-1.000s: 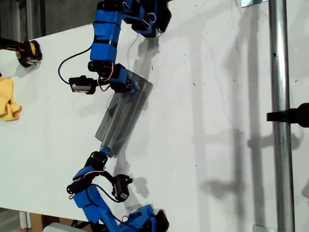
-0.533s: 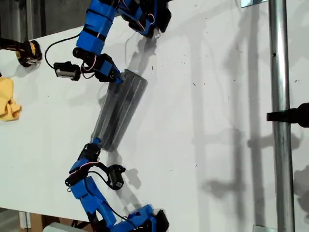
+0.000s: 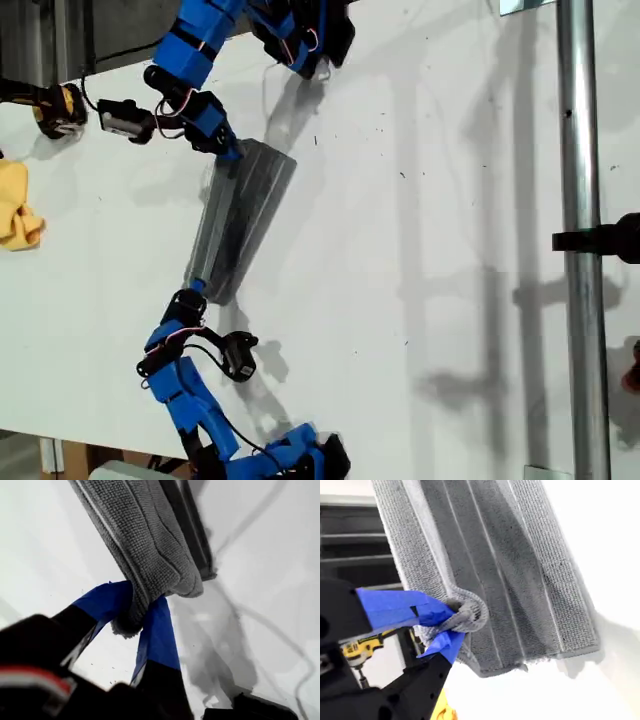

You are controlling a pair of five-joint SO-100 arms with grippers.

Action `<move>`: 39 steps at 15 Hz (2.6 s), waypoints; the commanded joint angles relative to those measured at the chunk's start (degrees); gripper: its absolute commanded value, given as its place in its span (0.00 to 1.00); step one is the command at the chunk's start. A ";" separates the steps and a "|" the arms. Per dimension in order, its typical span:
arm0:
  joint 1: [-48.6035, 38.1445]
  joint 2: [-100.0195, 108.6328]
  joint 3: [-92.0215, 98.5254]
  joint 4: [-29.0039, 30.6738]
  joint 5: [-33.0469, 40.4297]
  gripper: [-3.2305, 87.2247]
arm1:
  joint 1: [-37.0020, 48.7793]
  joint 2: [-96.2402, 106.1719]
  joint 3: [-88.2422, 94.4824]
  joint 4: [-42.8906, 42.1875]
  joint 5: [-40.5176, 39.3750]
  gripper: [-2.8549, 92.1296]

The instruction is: Grasp corners of a towel and fold twice.

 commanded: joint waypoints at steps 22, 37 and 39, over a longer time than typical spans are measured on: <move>-11.78 -9.23 -19.95 30.50 -13.10 0.32 | -7.82 -11.25 -4.31 5.36 8.00 0.38; 5.89 97.21 59.41 16.52 -30.06 0.25 | -19.51 47.72 16.70 16.87 34.72 0.36; 10.63 115.14 72.07 14.85 -32.43 0.21 | -24.52 55.63 23.38 14.59 40.08 0.34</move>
